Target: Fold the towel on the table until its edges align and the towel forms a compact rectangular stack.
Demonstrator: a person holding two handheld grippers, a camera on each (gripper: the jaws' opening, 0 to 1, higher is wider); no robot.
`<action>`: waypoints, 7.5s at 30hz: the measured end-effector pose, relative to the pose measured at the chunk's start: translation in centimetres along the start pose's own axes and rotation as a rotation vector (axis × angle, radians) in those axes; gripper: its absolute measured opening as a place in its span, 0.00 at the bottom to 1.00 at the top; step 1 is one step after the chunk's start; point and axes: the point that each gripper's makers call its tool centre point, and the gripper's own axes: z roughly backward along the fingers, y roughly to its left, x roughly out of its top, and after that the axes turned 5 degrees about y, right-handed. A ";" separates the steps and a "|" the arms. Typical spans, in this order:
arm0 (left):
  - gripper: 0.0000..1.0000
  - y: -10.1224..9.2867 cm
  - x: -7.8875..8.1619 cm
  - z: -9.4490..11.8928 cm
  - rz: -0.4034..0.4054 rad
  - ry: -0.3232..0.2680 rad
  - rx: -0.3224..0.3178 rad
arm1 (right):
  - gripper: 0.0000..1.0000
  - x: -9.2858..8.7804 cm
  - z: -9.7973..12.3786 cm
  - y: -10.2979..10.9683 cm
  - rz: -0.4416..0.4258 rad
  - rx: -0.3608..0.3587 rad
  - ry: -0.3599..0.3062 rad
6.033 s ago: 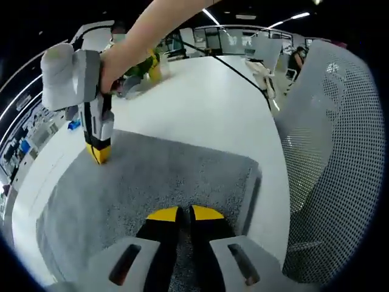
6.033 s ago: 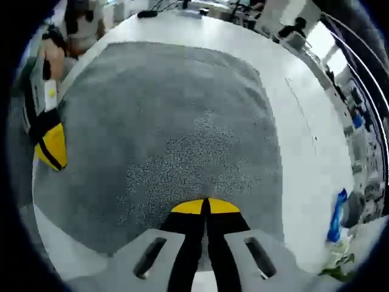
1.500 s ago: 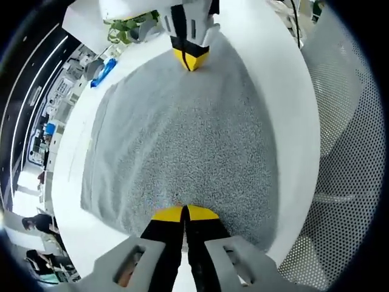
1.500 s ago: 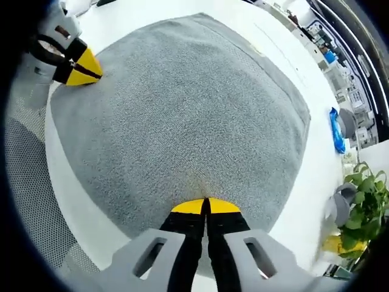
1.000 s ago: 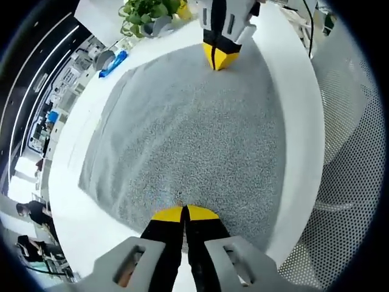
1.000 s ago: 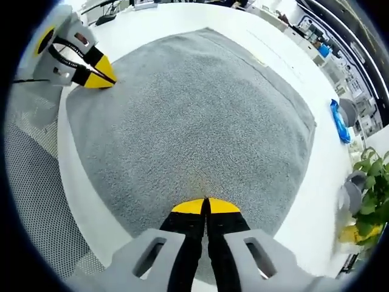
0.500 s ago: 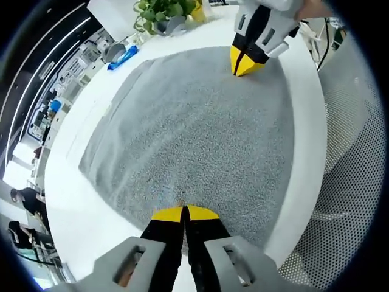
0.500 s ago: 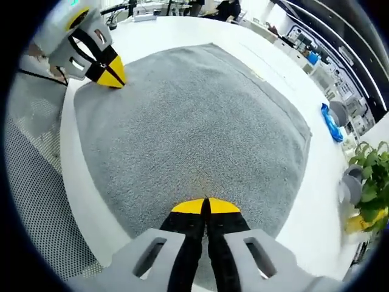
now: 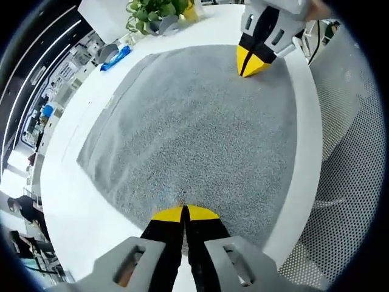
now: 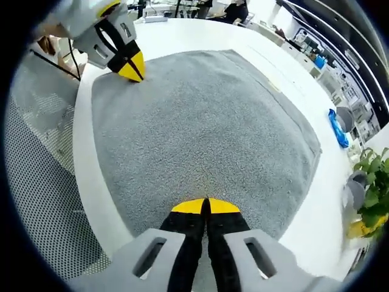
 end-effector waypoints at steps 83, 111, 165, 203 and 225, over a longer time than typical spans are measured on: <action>0.16 -2.7 -5.5 3.6 -0.092 -0.173 -0.168 | 0.13 -8.2 6.1 1.5 -0.006 0.143 -0.168; 0.03 -2.6 -5.6 3.8 -0.065 -0.195 -0.118 | 0.00 -8.8 6.3 0.2 -0.178 0.097 -0.197; 0.02 1.7 2.7 17.3 0.408 -0.824 -0.093 | 0.00 -1.2 19.7 -4.5 -0.825 0.309 -1.058; 0.02 2.2 4.7 25.4 0.469 -1.093 -0.173 | 0.00 0.9 26.7 -3.9 -0.860 0.515 -1.367; 0.02 4.3 0.9 22.1 0.640 -0.974 -0.070 | 0.00 -2.2 23.6 -6.3 -0.941 0.394 -1.264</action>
